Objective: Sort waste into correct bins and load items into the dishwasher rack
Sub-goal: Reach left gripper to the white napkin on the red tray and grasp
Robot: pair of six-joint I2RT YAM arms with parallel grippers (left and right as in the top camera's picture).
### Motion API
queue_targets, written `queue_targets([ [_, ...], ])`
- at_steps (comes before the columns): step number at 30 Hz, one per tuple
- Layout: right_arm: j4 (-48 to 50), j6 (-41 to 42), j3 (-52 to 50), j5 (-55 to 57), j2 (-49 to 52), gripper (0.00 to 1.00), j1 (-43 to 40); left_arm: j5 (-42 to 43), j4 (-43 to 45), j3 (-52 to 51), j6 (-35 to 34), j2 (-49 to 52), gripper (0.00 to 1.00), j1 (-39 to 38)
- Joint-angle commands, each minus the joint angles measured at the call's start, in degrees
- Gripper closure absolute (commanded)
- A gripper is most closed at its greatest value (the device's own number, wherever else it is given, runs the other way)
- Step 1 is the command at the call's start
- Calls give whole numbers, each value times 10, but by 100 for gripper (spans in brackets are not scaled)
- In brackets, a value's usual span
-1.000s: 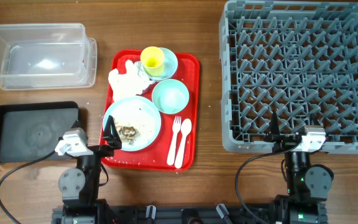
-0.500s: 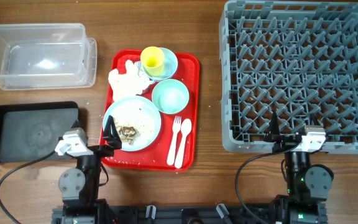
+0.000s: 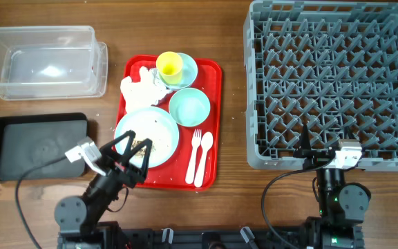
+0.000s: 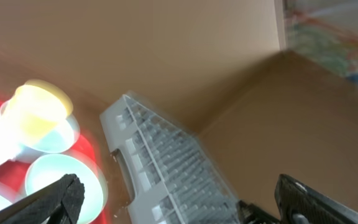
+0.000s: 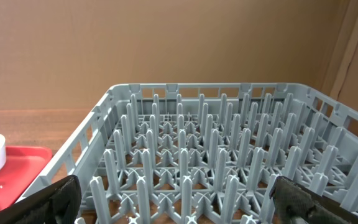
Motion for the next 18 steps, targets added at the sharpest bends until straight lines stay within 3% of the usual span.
queue_targets([
  [1,1,-8,-1,7,0,0,-3,-32,-137,171,145,157,1,0],
  [4,1,-8,-1,7,0,0,-3,-32,-238,293,236,289,0,-1],
  [7,1,-8,-1,7,0,0,-3,-64,-454,489,339,482,0,-1],
  [10,1,-8,-1,7,0,0,-3,-132,-644,650,360,632,0,-1],
  [13,1,-8,-1,7,0,0,-3,-134,-667,708,353,728,0,-1],
  [18,1,-8,-1,7,0,1,-3,-137,-616,708,344,842,0,-2],
])
